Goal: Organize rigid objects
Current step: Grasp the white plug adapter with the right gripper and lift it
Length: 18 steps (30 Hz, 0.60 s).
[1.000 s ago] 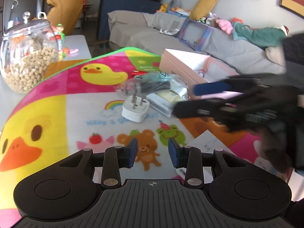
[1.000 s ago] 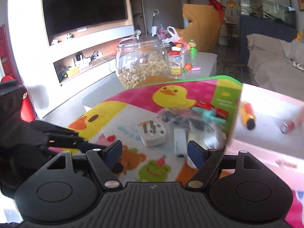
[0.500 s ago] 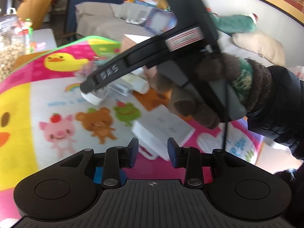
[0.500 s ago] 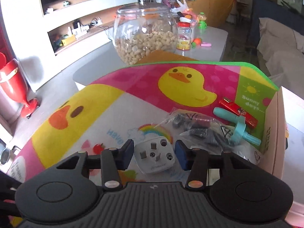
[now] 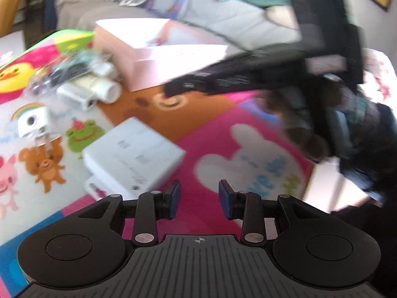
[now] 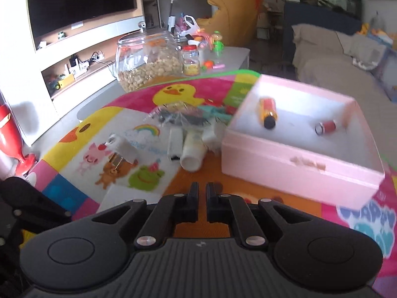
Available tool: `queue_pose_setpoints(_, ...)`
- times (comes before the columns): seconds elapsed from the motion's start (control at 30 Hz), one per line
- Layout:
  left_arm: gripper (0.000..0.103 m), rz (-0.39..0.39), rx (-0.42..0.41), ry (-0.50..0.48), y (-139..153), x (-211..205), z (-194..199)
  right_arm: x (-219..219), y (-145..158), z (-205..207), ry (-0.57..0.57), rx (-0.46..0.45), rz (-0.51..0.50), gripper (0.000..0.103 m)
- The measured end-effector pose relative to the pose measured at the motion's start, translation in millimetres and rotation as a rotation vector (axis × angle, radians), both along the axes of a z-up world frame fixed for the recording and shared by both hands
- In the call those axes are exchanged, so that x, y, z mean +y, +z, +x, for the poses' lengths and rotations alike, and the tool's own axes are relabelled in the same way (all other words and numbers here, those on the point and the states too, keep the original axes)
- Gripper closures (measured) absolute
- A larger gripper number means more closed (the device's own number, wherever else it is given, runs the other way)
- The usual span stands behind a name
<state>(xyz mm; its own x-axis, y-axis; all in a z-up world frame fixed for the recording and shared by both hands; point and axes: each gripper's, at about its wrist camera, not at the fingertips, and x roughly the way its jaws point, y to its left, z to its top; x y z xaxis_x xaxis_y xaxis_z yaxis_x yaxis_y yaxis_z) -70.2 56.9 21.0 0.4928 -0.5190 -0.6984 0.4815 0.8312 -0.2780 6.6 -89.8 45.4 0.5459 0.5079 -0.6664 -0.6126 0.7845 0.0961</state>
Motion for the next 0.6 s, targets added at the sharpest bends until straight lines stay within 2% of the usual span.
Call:
queue_pose_setpoints(0.03,0.073,-0.011,0.005,0.019,1,4,-1,-1,-2,0,-0.002,-0.003,-0.003,0.095)
queue_pose_setpoints(0.23,0.073,0.037,0.008,0.205,4,41,5,16,-11,11,0.023,0.023,0.021,0.090)
queue_pose_setpoints(0.37,0.073,0.025,0.006,0.346,6,71,7,40,-12,26,0.036,0.061,0.047,0.089)
queue_pose_setpoints(0.47,0.073,0.009,0.008,0.400,7,88,6,59,-5,28,0.080,0.067,0.074,0.087)
queue_pose_setpoints(0.5,0.073,0.005,0.007,0.400,7,91,6,67,-1,25,0.110,0.053,0.087,0.082)
queue_pose_setpoints(0.53,0.073,0.003,0.005,0.395,7,92,5,74,3,23,0.134,0.035,0.093,0.064)
queue_pose_setpoints(0.57,0.073,0.003,0.004,0.387,7,93,3,82,6,20,0.157,0.015,0.096,0.041)
queue_pose_setpoints(0.6,0.073,0.003,0.003,0.379,7,93,2,92,8,20,0.181,-0.002,0.096,0.030)
